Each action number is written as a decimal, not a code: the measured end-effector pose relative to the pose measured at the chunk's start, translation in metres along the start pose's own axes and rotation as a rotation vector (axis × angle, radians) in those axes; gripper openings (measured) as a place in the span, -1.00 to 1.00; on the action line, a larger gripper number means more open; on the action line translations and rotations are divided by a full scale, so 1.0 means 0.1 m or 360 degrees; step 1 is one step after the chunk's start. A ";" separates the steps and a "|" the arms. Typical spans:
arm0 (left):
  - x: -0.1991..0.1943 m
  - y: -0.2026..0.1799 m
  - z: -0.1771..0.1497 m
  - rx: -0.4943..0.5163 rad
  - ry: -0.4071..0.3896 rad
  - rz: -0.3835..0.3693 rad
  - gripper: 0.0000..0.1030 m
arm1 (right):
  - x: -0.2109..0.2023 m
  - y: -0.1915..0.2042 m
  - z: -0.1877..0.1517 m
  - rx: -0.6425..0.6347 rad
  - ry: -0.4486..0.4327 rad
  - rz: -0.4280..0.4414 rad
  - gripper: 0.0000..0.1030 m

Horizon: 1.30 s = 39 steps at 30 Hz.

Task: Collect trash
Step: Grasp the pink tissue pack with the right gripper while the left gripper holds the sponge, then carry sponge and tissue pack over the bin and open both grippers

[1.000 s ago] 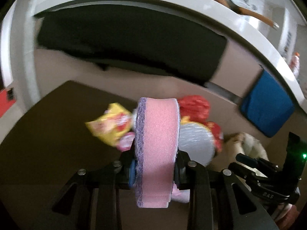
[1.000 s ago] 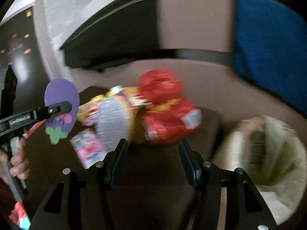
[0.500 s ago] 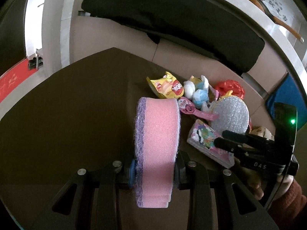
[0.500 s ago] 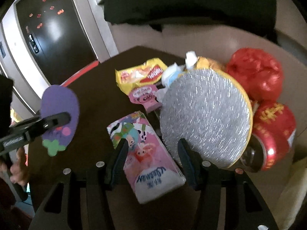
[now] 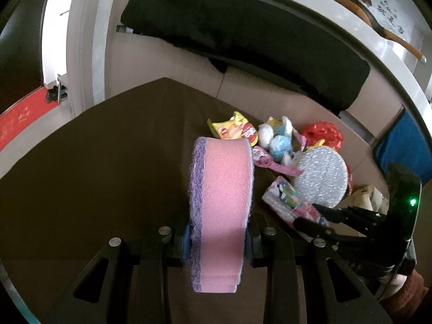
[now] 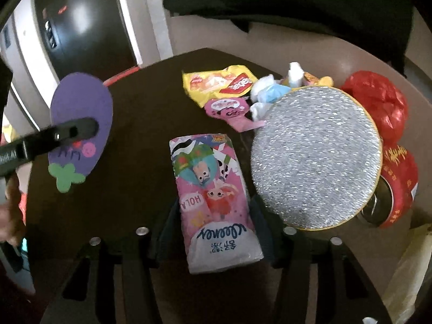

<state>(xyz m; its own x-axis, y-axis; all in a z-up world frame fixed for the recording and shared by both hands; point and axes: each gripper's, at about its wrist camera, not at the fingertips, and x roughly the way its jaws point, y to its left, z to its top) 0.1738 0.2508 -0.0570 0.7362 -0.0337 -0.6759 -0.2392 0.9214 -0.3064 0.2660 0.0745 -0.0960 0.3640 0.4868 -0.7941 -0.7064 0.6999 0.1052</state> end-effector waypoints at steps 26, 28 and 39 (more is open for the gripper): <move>-0.90 -2.83 0.28 0.0649 -0.0621 -0.0231 -0.40 | -3.14 -0.97 -0.47 0.0277 -0.0822 -0.0675 -0.29; -0.86 -3.01 0.24 0.0679 -0.0612 -0.0277 -0.40 | -3.20 -1.05 -0.55 0.0298 -0.0822 -0.0729 -0.29; -0.28 -3.64 -0.04 0.0803 -0.0327 -0.0511 -0.40 | -3.22 -1.55 -1.02 0.0501 -0.0797 -0.0822 -0.28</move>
<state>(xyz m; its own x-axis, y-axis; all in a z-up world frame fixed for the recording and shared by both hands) 0.2374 -0.0854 0.0708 0.8402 -0.3099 -0.4449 0.3048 0.9486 -0.0851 0.1964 -0.2446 0.0823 0.8828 0.1847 -0.4319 -0.1953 0.9805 0.0201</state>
